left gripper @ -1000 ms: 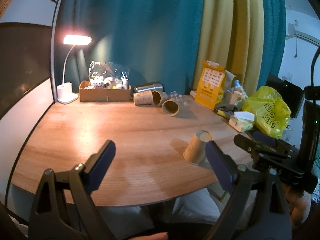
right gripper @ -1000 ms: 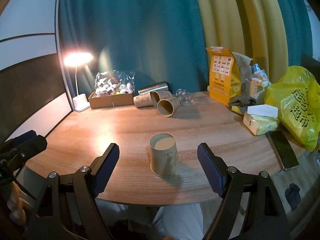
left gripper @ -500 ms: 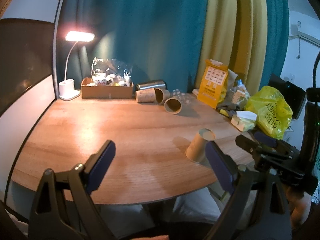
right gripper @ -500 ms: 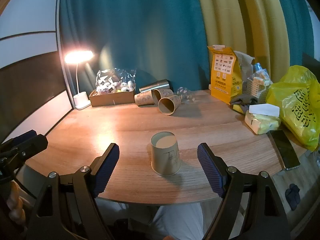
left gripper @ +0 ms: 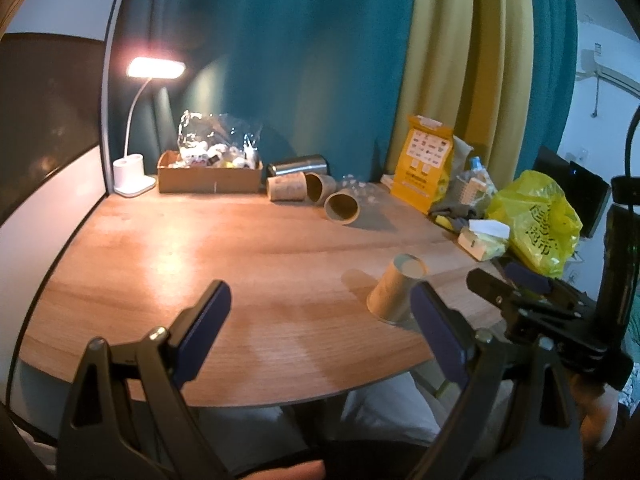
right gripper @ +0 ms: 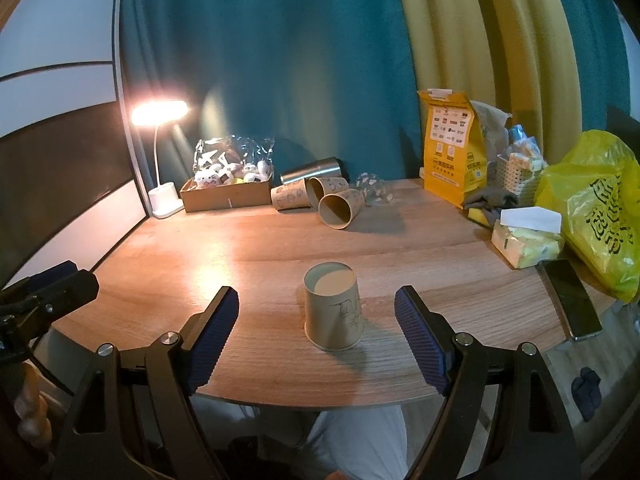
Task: Flip cup upside down
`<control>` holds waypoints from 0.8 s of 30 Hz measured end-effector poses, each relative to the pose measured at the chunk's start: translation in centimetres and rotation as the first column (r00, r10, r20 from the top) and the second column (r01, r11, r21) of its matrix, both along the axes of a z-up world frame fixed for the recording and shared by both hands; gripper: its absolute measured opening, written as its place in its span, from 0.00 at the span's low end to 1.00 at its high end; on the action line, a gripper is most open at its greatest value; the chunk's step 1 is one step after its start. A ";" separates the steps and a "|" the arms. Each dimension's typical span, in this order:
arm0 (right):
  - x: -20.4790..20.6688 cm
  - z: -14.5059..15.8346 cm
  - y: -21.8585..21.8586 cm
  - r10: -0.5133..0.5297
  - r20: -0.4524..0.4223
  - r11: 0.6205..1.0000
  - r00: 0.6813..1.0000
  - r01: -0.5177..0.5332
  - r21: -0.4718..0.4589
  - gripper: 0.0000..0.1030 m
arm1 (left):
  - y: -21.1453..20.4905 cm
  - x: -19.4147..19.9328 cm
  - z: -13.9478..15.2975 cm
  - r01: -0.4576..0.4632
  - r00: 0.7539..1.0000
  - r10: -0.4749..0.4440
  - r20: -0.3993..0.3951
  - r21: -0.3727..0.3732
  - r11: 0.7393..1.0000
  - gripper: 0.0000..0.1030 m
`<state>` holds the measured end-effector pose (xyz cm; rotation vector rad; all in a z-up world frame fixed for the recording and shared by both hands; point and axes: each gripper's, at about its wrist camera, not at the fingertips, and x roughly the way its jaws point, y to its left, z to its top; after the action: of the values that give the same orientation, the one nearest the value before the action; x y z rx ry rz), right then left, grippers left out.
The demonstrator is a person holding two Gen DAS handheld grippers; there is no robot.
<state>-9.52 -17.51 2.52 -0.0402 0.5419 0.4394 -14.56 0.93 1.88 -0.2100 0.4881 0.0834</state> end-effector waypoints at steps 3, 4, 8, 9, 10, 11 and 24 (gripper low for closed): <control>0.1 0.0 0.0 0.002 -0.001 1.000 1.000 -0.002 -0.002 0.81 | 0.0 0.0 0.0 -0.004 1.000 0.004 0.001 0.004 1.000 0.90; 0.0 0.0 -0.1 0.006 -0.002 1.000 1.000 -0.006 0.004 0.81 | 0.0 0.0 0.0 -0.006 1.000 0.006 0.001 0.006 1.000 0.90; 0.1 0.0 0.0 0.013 0.001 1.000 1.000 -0.013 -0.001 0.81 | -0.1 -0.1 0.0 -0.008 1.000 0.008 0.001 0.008 1.000 0.90; 0.1 0.0 0.0 0.014 0.000 1.000 1.000 -0.014 -0.002 0.81 | -0.1 -0.1 0.0 -0.009 1.000 0.009 0.001 0.008 1.000 0.90; 0.2 0.0 0.0 0.015 0.001 1.000 1.000 -0.015 -0.003 0.81 | -0.1 -0.1 0.0 -0.009 1.000 0.009 0.002 0.007 1.000 0.90; 0.2 0.0 0.0 0.015 0.001 1.000 1.000 -0.015 -0.003 0.81 | -0.1 -0.1 0.0 -0.009 1.000 0.009 0.002 0.008 1.000 0.90; 0.9 -0.4 0.1 0.009 -0.011 1.000 1.000 -0.009 -0.014 0.81 | 0.5 0.8 -0.5 0.010 1.000 -0.010 -0.006 -0.008 1.000 0.90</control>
<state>-8.66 -17.40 2.15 -0.0533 0.5560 0.4448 -13.78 1.45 1.35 -0.2151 0.4956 0.0721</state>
